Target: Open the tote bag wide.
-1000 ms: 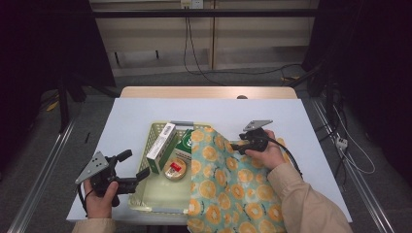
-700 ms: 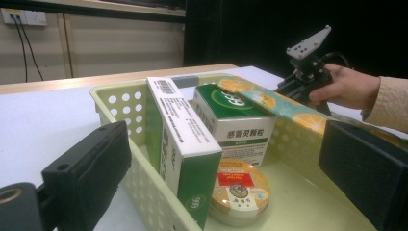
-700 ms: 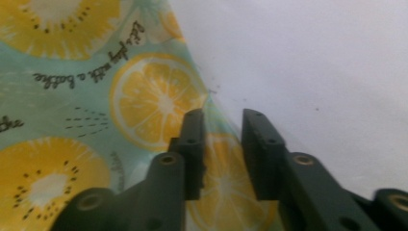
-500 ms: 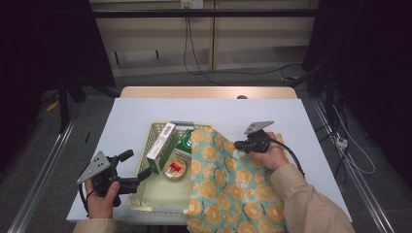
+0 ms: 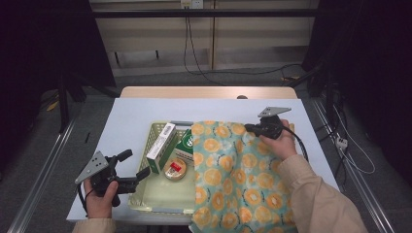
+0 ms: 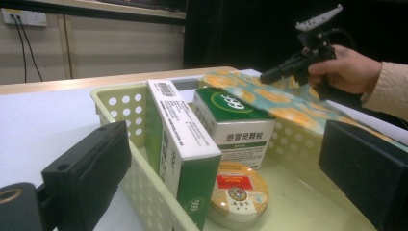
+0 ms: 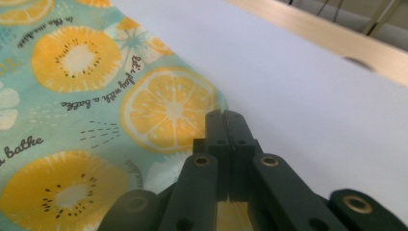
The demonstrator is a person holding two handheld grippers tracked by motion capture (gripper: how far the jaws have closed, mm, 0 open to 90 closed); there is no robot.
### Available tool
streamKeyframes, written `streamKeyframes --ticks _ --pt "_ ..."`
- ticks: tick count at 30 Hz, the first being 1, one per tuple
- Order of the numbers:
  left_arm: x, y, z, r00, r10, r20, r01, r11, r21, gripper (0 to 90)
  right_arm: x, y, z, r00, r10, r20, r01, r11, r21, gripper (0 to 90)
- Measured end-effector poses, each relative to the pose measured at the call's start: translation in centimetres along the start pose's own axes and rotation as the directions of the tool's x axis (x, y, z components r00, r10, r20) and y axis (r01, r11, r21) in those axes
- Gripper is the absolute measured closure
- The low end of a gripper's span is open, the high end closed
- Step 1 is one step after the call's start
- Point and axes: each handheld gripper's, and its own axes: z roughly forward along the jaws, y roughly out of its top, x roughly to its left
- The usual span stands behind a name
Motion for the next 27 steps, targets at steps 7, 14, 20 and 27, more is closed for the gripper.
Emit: streamKeyframes --ticks 7,14,20,27 --pt "0.0 0.1 0.0 1.0 -0.003 0.0 0.003 1.0 -0.005 4.0 -3.3 2.0 -0.5 0.9959 0.046 0.078 -0.043 0.999 -0.033 90.0" --pt "0.2 0.4 0.0 1.0 -0.003 0.0 0.003 0.9999 -0.012 4.0 -7.9 3.8 0.4 0.9805 0.103 0.167 -0.099 0.995 -0.035 90.0" --pt "0.7 0.2 0.1 0.9998 -0.02 -0.004 0.02 0.9997 -0.011 4.0 -11.9 5.8 1.4 0.9475 0.168 0.272 -0.151 0.985 -0.08 90.0" --pt "1.1 -0.1 0.4 0.9994 -0.035 0.006 0.035 0.9991 -0.022 4.0 -12.7 6.0 3.3 0.9192 0.2 0.339 -0.189 0.98 -0.067 55.7"
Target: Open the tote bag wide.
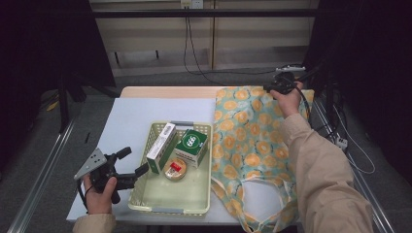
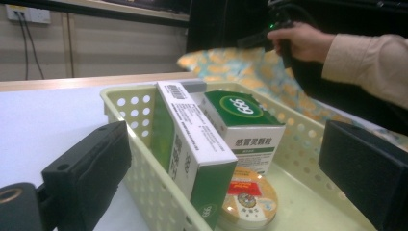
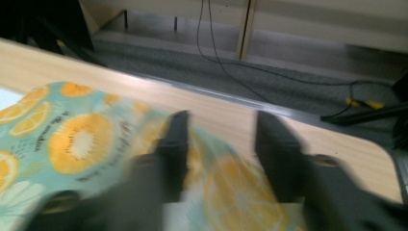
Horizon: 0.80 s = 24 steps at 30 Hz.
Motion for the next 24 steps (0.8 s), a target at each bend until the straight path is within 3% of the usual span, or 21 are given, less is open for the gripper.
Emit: streamKeyframes --ticks 1,3,7,12,14,17,21,24 --pt "0.0 0.0 0.0 1.0 0.001 -0.004 -0.001 1.0 0.003 4.0 0.4 -0.3 0.0 0.9992 -0.017 -0.036 0.018 1.0 0.014 54.7" --pt "0.1 -0.1 0.2 1.0 -0.007 0.004 0.007 1.0 0.0 4.0 1.2 -0.9 -0.4 0.9976 -0.028 -0.063 0.029 0.999 0.015 49.1" --pt "-0.2 0.0 0.3 0.9999 0.009 0.009 -0.009 0.9999 0.01 4.0 2.9 -2.3 -2.1 0.9874 -0.05 -0.15 0.052 0.999 0.013 42.4" --pt "-0.5 0.1 0.1 0.9997 0.022 0.012 -0.023 0.9997 0.012 4.0 5.5 -4.2 -5.7 0.9602 -0.119 -0.253 0.122 0.992 -0.002 34.9" --pt "-0.6 0.1 0.0 0.9997 0.023 0.011 -0.024 0.9996 0.014 4.0 6.7 -5.1 -7.2 0.9451 -0.157 -0.286 0.163 0.987 -0.005 34.4" --pt "-0.7 0.0 -0.3 0.9997 0.023 -0.002 -0.023 0.9997 0.009 4.0 8.6 -6.8 -9.5 0.9236 -0.172 -0.343 0.184 0.983 0.003 30.3" --pt "-0.9 0.1 -0.5 0.9998 0.021 -0.003 -0.021 0.9998 -0.001 4.0 10.9 -9.3 -11.9 0.8991 -0.222 -0.377 0.235 0.972 -0.012 26.3" --pt "-1.1 0.1 -0.7 0.9996 0.027 -0.006 -0.027 0.9996 0.006 4.0 12.1 -11.2 -13.1 0.8858 -0.233 -0.401 0.251 0.968 -0.009 25.0"
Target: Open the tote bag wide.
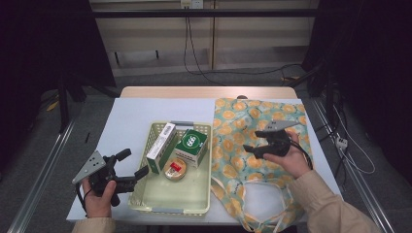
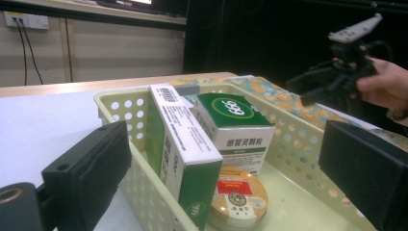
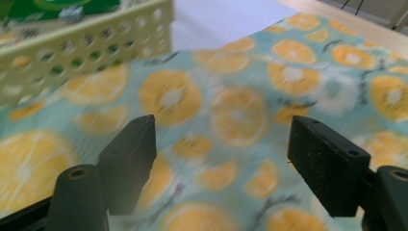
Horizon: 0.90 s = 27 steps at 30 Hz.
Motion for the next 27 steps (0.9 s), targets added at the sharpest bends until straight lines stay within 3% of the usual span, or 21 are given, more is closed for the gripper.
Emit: streamKeyframes --ticks 4,9,13,16,22,24,27 --pt "-0.3 -0.1 0.1 1.0 0.002 0.003 -0.002 1.0 0.005 4.0 2.1 -1.9 -0.4 0.9988 -0.035 -0.034 0.036 0.999 0.019 23.7" --pt "-0.5 -0.2 0.3 0.9999 0.011 0.0 -0.011 0.9997 0.023 4.0 4.4 -2.8 -0.6 0.9893 -0.123 -0.079 0.127 0.991 0.043 27.0" --pt "-0.5 -0.1 0.3 0.9999 0.016 0.0 -0.016 0.9995 0.026 4.0 5.5 -3.1 -0.7 0.984 -0.133 -0.118 0.139 0.99 0.037 27.0" --pt "-0.5 -0.1 0.3 0.9998 0.017 -0.001 -0.017 0.9996 0.023 4.0 5.9 -3.6 -0.4 0.9828 -0.143 -0.116 0.149 0.988 0.041 29.0" --pt "-0.5 -0.1 0.2 0.9999 0.016 -0.003 -0.016 0.9997 0.019 4.0 5.6 -4.2 -0.2 0.9843 -0.104 -0.142 0.112 0.992 0.05 28.7" --pt "-0.5 -0.1 0.2 0.9999 0.016 -0.002 -0.016 0.9997 0.02 4.0 5.7 -4.4 -0.2 0.9806 -0.129 -0.147 0.138 0.989 0.051 28.7" --pt "-0.5 -0.1 0.3 0.9998 0.019 0.004 -0.019 0.9996 0.019 4.0 5.7 -4.6 -0.2 0.9806 -0.127 -0.149 0.137 0.989 0.056 28.7"
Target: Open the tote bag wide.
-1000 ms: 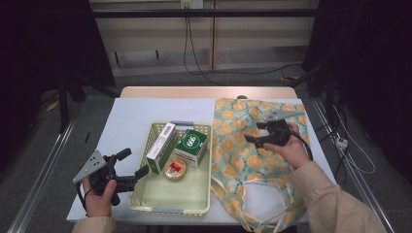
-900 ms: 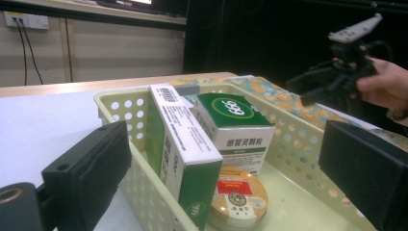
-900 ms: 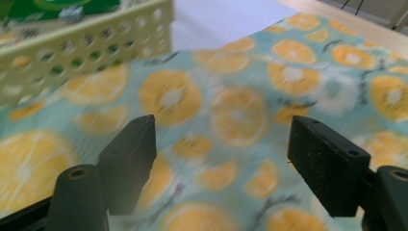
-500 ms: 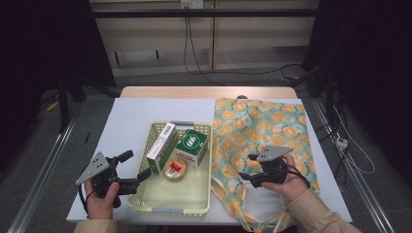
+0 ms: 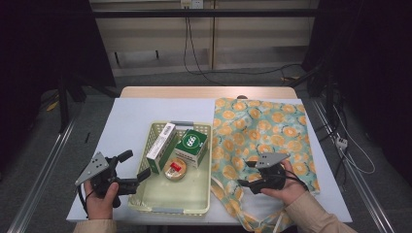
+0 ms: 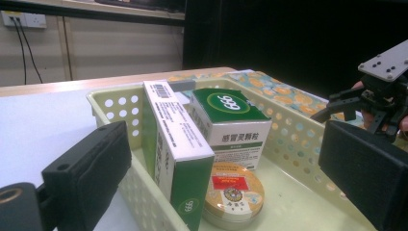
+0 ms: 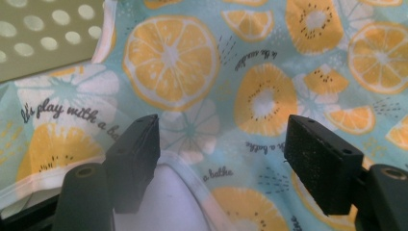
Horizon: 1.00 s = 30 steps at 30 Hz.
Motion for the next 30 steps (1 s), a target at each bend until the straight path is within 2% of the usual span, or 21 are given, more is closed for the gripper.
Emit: streamKeyframes --ticks 7,9,11,12,19,21,24,26,28,30 --pt "-0.05 -0.02 0.05 1.0 0.003 -0.002 -0.003 1.0 0.004 4.0 0.39 -0.72 0.17 0.9989 -0.047 0.0 0.047 0.997 0.055 34.6" --pt "-0.03 -0.02 0.05 1.0 0.004 -0.003 -0.004 1.0 0.004 4.0 0.25 -0.9 0.25 0.9995 -0.033 0.001 0.033 0.997 0.064 34.2" --pt "-0.04 -0.03 0.02 1.0 0.001 -0.007 -0.001 1.0 0.004 4.0 -0.01 -0.95 0.25 0.9997 0.01 -0.024 -0.008 0.998 0.07 42.6" --pt "-0.04 -0.04 0.02 1.0 0.002 -0.009 -0.002 1.0 0.003 4.0 -0.02 -0.95 0.22 0.9995 -0.001 -0.031 0.003 0.998 0.066 48.1" --pt "-0.2 0.1 -0.01 0.9999 0.01 -0.005 -0.01 1.0 0.001 4.0 -0.21 -0.89 0.3 0.9996 0.014 -0.025 -0.012 0.998 0.059 64.6" --pt "-0.21 0.04 0.06 1.0 0.005 -0.004 -0.005 1.0 -0.002 4.0 -0.21 -0.87 0.31 0.9995 0.014 -0.03 -0.012 0.998 0.057 73.6" --pt "-0.23 0.02 0.08 1.0 0.004 -0.003 -0.004 1.0 0.0 4.0 -0.51 -0.85 0.37 0.9993 0.026 -0.028 -0.025 0.998 0.057 82.4" --pt "-0.23 0.08 0.02 0.9999 0.009 -0.005 -0.009 1.0 0.003 4.0 -0.42 -0.7 0.43 0.9999 0.004 -0.01 -0.003 0.998 0.065 88.6" --pt "-0.21 0.09 0.01 1.0 0.008 -0.005 -0.008 1.0 0.002 4.0 -0.38 -0.54 0.48 1.0 -0.001 -0.001 0.001 0.997 0.073 90.0" --pt "-0.16 0.07 0.03 1.0 0.007 -0.003 -0.007 1.0 -0.002 4.0 -0.61 -0.56 0.44 0.9998 0.02 -0.005 -0.02 0.998 0.067 90.0"
